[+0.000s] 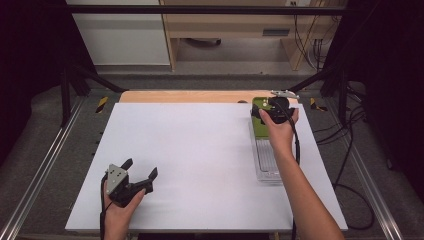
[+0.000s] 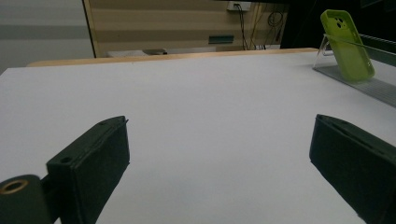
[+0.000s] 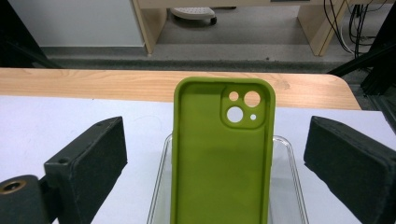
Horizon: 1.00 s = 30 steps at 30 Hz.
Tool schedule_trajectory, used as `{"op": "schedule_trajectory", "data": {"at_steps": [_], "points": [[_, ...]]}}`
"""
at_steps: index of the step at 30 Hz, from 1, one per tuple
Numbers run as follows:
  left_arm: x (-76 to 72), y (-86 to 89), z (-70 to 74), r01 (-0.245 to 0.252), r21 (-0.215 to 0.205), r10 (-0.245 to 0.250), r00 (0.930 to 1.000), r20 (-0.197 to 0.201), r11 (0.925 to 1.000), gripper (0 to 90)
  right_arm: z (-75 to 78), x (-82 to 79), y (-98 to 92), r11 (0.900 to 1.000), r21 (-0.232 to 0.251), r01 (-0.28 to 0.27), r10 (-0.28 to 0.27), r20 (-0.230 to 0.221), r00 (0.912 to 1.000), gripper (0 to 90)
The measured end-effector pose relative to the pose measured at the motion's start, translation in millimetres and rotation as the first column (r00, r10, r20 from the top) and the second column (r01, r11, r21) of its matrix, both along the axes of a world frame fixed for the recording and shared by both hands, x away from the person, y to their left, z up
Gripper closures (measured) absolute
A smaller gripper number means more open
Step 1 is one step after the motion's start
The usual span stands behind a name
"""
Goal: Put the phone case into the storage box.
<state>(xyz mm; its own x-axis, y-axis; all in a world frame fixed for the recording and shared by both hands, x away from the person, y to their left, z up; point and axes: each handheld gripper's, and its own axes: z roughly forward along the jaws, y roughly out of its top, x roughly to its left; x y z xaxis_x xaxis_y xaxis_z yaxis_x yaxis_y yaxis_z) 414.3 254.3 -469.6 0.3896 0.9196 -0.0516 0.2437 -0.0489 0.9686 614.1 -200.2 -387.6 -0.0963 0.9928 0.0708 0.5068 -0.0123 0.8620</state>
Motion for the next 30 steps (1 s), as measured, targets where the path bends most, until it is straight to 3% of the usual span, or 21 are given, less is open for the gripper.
{"op": "schedule_trajectory", "data": {"at_steps": [30], "points": [[0.6,0.6,0.0,-0.009,-0.003,0.009,1.0,-0.001,1.0,3.3,13.0,-16.7,-0.5,0.999,0.009,-0.035,0.035,-0.023,0.9991,5.9]]}}
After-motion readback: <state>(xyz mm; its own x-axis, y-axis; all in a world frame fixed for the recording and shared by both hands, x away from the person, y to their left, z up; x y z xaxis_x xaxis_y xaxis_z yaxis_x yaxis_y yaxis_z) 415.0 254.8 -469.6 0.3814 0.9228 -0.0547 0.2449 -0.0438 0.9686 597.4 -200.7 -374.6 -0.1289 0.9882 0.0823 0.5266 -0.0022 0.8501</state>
